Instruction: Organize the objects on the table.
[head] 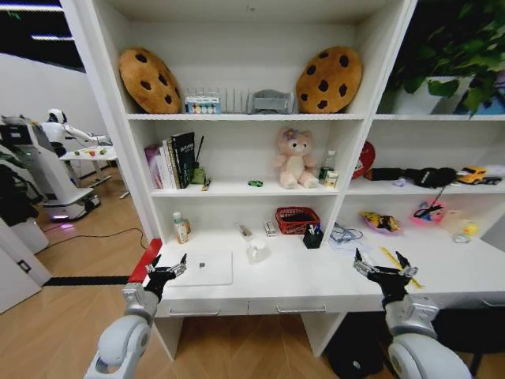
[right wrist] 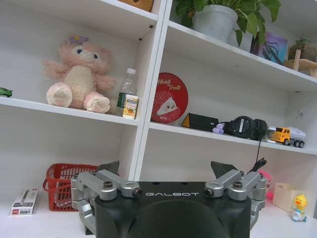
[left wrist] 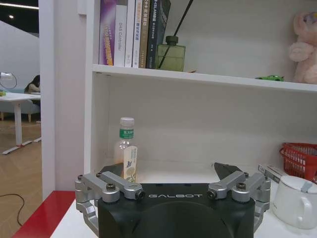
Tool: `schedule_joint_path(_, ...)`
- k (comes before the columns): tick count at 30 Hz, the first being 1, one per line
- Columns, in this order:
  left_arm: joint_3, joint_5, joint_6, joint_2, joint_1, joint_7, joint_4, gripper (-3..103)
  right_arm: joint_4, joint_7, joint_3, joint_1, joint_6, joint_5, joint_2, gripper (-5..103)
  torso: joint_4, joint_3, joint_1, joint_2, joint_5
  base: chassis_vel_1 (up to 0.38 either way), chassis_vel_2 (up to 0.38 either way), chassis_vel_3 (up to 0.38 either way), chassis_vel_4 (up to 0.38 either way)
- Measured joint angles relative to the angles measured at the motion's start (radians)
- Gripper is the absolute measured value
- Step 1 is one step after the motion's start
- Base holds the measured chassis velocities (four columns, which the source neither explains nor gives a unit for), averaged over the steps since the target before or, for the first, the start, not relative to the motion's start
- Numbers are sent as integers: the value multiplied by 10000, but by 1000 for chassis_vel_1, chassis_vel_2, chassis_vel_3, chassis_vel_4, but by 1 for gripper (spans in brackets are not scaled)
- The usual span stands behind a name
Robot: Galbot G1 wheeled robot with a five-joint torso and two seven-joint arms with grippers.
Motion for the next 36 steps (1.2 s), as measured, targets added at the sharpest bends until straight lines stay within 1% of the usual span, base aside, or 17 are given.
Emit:
schedule_joint_path(3,0,0,0,0,0,0,0,100,1,0,0,0,0,0,0,100,-2,-2,-3,2,5,144,-167,-160,156)
schedule_joint_path(4,1,0,0,0,0,0,-1,100,0,0,1,0,0,0,0,100,-3,-1,-1,1,-2,174,-144,-132,157)
schedule_joint_path(10,0,0,0,0,0,0,0,100,0,0,0,0,0,0,0,100,0,0,3,0,2,160,-147,-149,150)
schedule_joint_path(15,0,0,0,0,0,0,-1,100,0,0,1,1,0,-1,0,100,-3,0,3,0,3,157,-171,-159,167)
schedule_joint_path(25,0,0,0,0,0,1,0,100,1,0,0,1,0,0,0,100,1,0,3,0,2,167,-164,-170,167)
schedule_joint_path(29,0,0,0,0,0,1,0,100,1,0,0,0,0,0,0,100,-3,0,3,0,1,153,-158,-152,145)
schedule_joint_path(35,0,0,0,0,0,1,-1,100,1,0,0,0,0,0,0,100,-1,0,2,0,4,162,-157,-153,160)
schedule_joint_path(36,0,0,0,0,0,1,-1,100,1,0,0,1,0,0,0,100,1,0,4,-1,0,146,-155,-179,166)
